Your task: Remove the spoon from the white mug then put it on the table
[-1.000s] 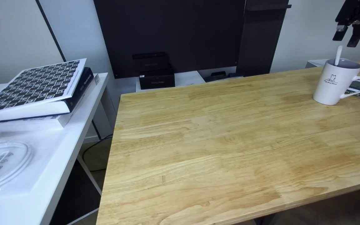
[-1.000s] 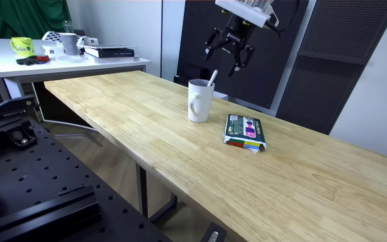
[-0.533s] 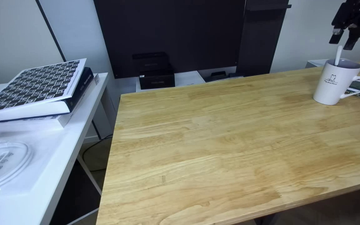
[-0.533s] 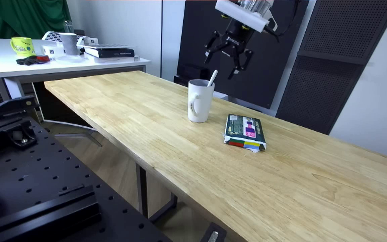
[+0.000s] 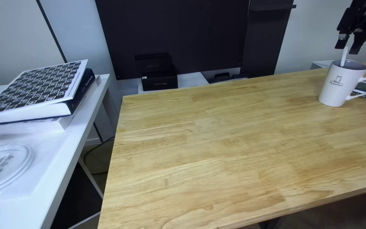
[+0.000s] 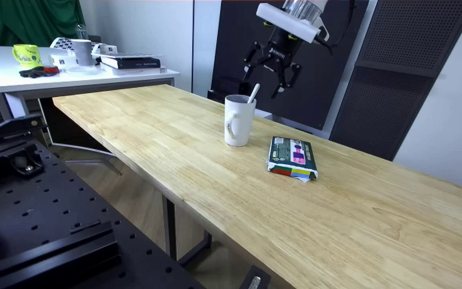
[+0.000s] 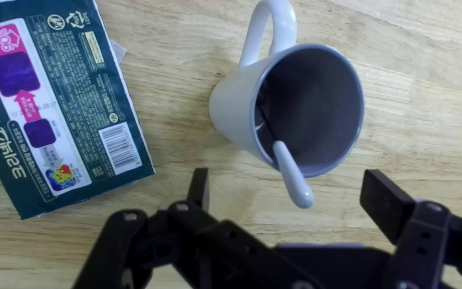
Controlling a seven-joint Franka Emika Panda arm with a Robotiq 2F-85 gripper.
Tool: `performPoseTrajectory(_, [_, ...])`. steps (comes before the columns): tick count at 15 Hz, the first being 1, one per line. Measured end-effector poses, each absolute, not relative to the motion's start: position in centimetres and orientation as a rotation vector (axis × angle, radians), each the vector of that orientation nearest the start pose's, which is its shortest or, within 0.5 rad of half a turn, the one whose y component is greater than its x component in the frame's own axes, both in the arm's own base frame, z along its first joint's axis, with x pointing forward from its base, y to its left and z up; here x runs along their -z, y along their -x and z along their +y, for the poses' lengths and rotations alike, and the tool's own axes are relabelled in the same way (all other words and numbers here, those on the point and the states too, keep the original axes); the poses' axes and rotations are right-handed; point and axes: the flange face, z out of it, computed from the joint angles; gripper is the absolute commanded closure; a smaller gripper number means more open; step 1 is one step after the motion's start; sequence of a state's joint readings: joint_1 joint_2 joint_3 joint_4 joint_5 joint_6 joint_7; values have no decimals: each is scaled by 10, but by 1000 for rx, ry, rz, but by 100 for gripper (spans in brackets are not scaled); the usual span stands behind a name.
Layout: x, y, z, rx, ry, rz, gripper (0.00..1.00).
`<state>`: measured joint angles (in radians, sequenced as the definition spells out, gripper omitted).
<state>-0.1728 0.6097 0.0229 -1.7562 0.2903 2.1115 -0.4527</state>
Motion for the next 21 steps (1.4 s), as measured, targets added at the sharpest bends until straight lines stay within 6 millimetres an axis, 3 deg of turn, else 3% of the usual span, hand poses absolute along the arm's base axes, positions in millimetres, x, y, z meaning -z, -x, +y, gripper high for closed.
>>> performPoseTrajectory(4, [-202, -631, -82, -253, 2830, -185, 63])
performPoseTrajectory(10, [-202, -631, -79, -261, 2844, -214, 99])
performPoseTrajectory(16, [-207, -637, -70, -247, 2857, -255, 96])
performPoseTrajectory(21, [-224, -650, -54, -212, 2869, -302, 96])
